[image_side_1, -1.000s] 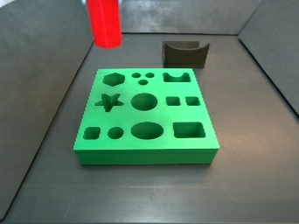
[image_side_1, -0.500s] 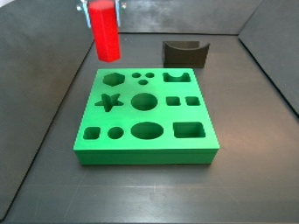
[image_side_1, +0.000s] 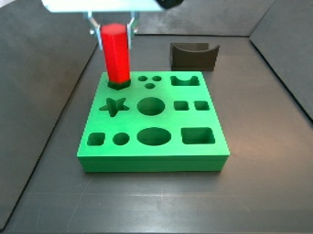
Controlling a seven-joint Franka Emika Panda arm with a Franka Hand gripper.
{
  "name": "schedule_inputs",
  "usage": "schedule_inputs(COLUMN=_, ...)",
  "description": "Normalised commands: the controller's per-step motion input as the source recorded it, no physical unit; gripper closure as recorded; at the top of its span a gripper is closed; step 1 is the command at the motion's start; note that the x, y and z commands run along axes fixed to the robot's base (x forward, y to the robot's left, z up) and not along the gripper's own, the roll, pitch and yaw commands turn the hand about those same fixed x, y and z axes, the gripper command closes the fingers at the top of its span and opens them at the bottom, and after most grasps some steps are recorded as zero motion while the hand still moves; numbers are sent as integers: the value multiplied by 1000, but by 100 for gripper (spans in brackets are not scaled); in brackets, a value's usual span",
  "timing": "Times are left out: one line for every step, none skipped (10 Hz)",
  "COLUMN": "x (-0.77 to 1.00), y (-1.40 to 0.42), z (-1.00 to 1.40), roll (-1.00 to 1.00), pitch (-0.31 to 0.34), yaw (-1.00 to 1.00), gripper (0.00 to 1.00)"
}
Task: Insert the hexagon object.
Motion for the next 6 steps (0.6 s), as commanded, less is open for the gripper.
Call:
schedule_inputs(x=0, y=11, z=-717, roll=9, pitch=0, yaw=0, gripper=100)
schedule_inputs(x=117, y=143, z=-766, roll=40, pitch=26, yaw=0, gripper=100)
schedule_inputs(x=274, y=174, z=-891, roll=86, pitch=33, yaw=40, gripper=100)
schedule_inputs(x=606, y=0, z=-1000, roll=21, pitch=91, yaw=0, gripper=100)
schedule_inputs(x=520, y=-140, z=-974, roll=0, pitch=104, yaw=-23, gripper=100)
schedule_inputs(x=217, y=-206, z=-891, roll=0, pitch=91, yaw=-146, gripper=100)
